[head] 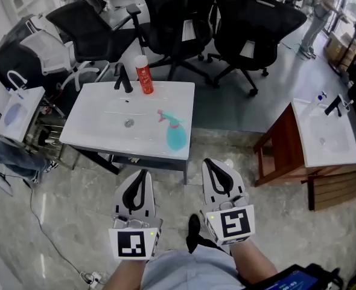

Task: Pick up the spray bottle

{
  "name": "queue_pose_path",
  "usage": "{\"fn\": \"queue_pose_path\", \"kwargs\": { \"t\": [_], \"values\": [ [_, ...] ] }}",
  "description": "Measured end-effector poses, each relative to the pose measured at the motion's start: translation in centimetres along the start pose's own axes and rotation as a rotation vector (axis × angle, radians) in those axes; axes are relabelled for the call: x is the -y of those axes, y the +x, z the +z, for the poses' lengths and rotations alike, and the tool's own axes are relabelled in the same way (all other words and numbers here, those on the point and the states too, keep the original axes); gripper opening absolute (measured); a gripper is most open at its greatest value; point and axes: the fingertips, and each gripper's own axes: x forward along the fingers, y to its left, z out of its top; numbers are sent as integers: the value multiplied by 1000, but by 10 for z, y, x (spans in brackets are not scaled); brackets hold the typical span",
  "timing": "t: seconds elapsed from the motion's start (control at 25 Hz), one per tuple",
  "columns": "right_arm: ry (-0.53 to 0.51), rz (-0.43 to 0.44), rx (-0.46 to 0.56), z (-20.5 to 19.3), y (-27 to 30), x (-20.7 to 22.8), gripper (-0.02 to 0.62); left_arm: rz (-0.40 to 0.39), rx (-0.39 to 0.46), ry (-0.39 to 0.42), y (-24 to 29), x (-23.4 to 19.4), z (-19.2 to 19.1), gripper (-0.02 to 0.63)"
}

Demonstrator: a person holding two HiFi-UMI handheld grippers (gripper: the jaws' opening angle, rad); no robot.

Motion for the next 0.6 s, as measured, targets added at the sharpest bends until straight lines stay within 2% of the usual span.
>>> {"fn": "queue_pose_path", "kwargs": {
  "t": [0.12, 0.28, 0.6],
  "values": [
    [-9, 20, 49, 18, 19, 9, 17, 30, 31, -21, 16, -3, 16, 15],
    [-20, 67, 61, 27, 38, 12, 15, 62, 60, -4, 29, -11, 29, 17],
    [-37, 107, 53, 23, 63, 15, 23, 101, 57, -22, 44, -27, 22, 16]
  ]
}}
